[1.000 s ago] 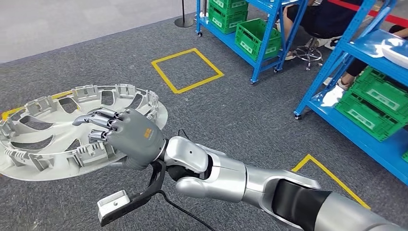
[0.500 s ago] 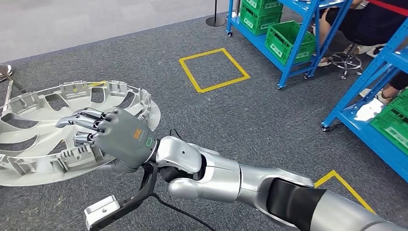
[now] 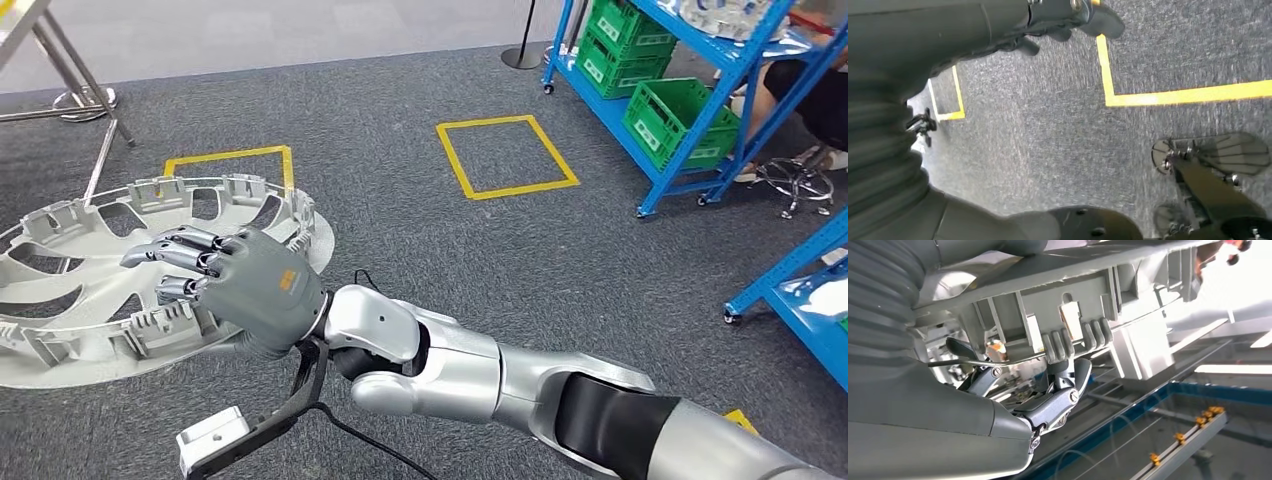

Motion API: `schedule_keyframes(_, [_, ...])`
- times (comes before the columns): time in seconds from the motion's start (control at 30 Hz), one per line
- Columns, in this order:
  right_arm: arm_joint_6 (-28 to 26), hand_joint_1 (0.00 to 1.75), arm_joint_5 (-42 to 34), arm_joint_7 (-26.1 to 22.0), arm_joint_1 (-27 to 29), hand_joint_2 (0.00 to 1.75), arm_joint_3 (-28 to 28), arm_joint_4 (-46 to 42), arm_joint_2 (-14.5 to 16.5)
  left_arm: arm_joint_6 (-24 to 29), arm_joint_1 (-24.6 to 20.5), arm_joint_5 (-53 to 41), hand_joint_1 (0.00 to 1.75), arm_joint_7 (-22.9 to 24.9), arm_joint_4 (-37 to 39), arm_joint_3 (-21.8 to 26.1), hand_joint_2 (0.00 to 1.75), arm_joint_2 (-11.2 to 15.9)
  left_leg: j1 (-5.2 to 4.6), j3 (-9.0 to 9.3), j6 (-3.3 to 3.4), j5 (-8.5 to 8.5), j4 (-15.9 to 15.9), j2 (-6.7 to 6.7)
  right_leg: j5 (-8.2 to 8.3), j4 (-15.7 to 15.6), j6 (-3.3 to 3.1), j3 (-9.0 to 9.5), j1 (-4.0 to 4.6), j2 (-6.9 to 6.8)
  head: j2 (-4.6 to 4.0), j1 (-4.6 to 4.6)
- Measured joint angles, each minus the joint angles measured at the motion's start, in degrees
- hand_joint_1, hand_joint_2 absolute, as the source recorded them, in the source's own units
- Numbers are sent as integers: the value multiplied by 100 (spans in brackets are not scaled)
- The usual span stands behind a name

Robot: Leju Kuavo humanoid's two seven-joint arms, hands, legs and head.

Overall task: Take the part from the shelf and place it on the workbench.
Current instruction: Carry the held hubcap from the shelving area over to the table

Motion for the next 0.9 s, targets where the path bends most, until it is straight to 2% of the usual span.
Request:
schedule_keyframes(0.03, [0, 175, 3, 1, 13, 175, 0, 3, -4, 0, -4, -2, 0, 1, 1, 1, 175, -1, -5, -8, 9, 5, 1, -72, -121, 347, 1, -175, 2, 50, 0, 5])
schedule_keyframes(0.07, [0, 175, 5, -1, 26, 175, 0, 5, -8, 0, -2, -4, 0, 1, 1, 1, 175, -1, -10, -13, 13, 9, 4, -149, -137, 527, -9, -278, 7, 69, 0, 5])
schedule_keyframes(0.1, [0, 175, 5, 0, 35, 175, 0, 7, -9, 0, 2, -6, 0, 2, 1, 1, 175, -2, -14, -14, 11, 12, 8, -229, -32, 468, -30, -263, 10, 86, 0, 5])
schedule_keyframes(0.13, [0, 175, 5, 0, 40, 175, 0, 7, -10, 0, 5, -8, 0, 2, 1, 1, 175, -2, -16, -14, 5, 17, 12, -309, 167, 170, -61, -131, 13, 122, 0, 5])
schedule_keyframes(0.2, [0, 175, 5, 0, 41, 175, 0, 7, -10, 0, 6, -9, 0, 2, 2, 1, 175, -10, -14, -22, -23, 34, 14, -452, 538, -651, -128, 248, 24, 315, 0, 0])
schedule_keyframes(0.23, [-1, 175, 6, -2, 37, 175, -1, 7, -11, 0, 5, -9, 0, 2, 2, 1, 175, -16, -9, -34, -51, 48, 11, -513, 631, -932, -149, 373, 36, 400, 0, 5])
schedule_keyframes(0.27, [-2, 175, 6, -1, 33, 175, -2, 7, -11, -1, 6, -9, 0, 2, 2, 1, 175, -21, 0, -49, -83, 63, 3, -560, 655, -1067, -159, 429, 53, 453, 0, 6])
schedule_keyframes(0.33, [-5, 175, 9, -1, 25, 175, -4, 6, -7, -1, 20, -9, 0, 3, 6, 1, 175, -26, 11, -82, -164, 98, -31, -656, 675, -1120, -185, 440, 68, 392, 0, 15])
schedule_keyframes(0.37, [-4, 175, 10, 1, 24, 175, -4, 7, -1, -1, 29, -10, 0, 4, 8, 2, 175, -25, 7, -100, -191, 95, -27, -624, 699, -1156, -210, 455, 60, 331, 0, 13])
schedule_keyframes(0.4, [-4, 175, 11, -1, 20, 175, -5, 6, 8, -1, 35, -11, 0, 6, 10, 2, 175, -24, -5, -141, -212, 46, 35, -522, 725, -1196, -246, 470, 45, 268, 0, 1])
schedule_keyframes(0.43, [-4, 175, 13, -1, 17, 175, -5, 5, 15, -1, 32, -15, 0, 7, 10, 3, 175, -22, -18, -229, -227, -68, 205, -377, 749, -1235, -278, 484, 28, 195, 0, -13])
schedule_keyframes(0.47, [-2, 175, 17, 2, 16, 175, -6, 5, 18, 0, 23, -19, 0, 5, 10, 3, 175, -21, -22, -356, -236, -240, 496, -209, 760, -1251, -297, 488, 28, 122, 0, -23])
schedule_keyframes(0.5, [-1, 175, 26, 4, 17, 175, -7, 5, 19, 0, 14, -25, 0, 3, 10, 3, 175, -21, -24, -519, -254, -429, 857, -102, 760, -1255, -311, 486, 29, 51, 0, -36])
schedule_keyframes(0.53, [1, 175, 36, 7, 23, 175, -7, 5, 17, 0, 8, -29, 0, -1, 10, 3, 175, -20, -20, -674, -275, -579, 1209, -55, 757, -1254, -314, 482, 31, -27, 0, -36])
schedule_keyframes(0.57, [2, 175, 44, 7, 30, 175, -7, 6, 15, 0, 9, -32, 0, -4, 10, 3, 175, -19, -15, -762, -294, -642, 1432, -31, 755, -1252, -315, 480, 31, -101, 0, -36])
schedule_keyframes(0.6, [3, 175, 49, 6, 36, 175, -7, 6, 14, 0, 14, -34, 0, -7, 10, 3, 175, -14, -9, -748, -311, -598, 1450, -12, 750, -1248, -312, 479, 28, -171, 0, -37])
schedule_keyframes(0.63, [4, 175, 50, 4, 40, 175, -7, 6, 12, -1, 19, -34, 0, -9, 10, 3, 175, -8, -2, -627, -324, -466, 1253, 20, 743, -1239, -303, 479, 22, -235, 0, -37])
schedule_keyframes(0.7, [4, 175, 53, 3, 44, 175, -7, 6, 9, -1, 18, -37, 0, -14, 11, 3, 175, -2, -3, -201, -335, -159, 507, 228, 706, -1189, -250, 473, 27, -342, 0, -43])
schedule_keyframes(0.77, [3, 175, 58, -3, 44, 175, -8, 6, 5, -4, 9, -47, 0, -15, 11, 3, 175, -7, -9, 36, -259, -48, 62, 380, 661, -1129, -186, 463, 65, -427, 0, -28])
schedule_keyframes(0.8, [3, 175, 60, -7, 44, 175, -8, 6, 4, -7, 7, -55, 0, -11, 12, 3, 175, -12, -20, 42, -204, -67, 32, 379, 648, -1118, -160, 464, 85, -466, 0, -20])
schedule_keyframes(0.87, [3, 175, 61, -15, 44, 175, -9, 6, 4, -11, 15, -66, 0, -3, 12, 3, 175, -6, -14, 24, -114, -49, 31, 258, 624, -1108, -108, 481, 74, -520, 0, -4])
schedule_keyframes(0.9, [3, 175, 60, -19, 44, 175, -9, 5, 5, -11, 17, -69, 0, 2, 11, 3, 175, -5, -11, 20, -78, -38, 27, 200, 567, -1047, -73, 468, 57, -451, 0, -4])
